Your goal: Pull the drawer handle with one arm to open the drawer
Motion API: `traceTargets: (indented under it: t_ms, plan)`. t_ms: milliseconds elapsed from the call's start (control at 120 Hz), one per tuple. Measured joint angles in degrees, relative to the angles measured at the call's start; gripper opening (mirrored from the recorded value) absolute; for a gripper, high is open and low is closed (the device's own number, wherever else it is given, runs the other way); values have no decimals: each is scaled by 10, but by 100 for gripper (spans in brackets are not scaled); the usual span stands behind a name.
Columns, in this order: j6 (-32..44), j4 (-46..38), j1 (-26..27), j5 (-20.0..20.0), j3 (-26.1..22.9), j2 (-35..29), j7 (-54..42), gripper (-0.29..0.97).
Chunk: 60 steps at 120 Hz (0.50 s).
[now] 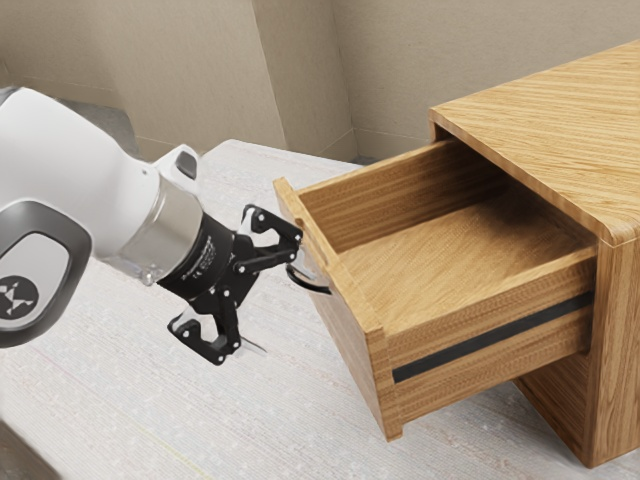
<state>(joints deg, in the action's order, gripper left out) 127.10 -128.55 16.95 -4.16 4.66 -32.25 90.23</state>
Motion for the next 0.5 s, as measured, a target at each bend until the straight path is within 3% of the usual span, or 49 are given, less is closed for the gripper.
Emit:
traceTargets:
  t_ms: [350,433,500]
  plan:
    - [-17,-14,-22,1,-6,-60,1,68]
    - [-65,55,-30,10,-7,-54,3,68]
    - [-132,176,-32,26,-5,14,3,68]
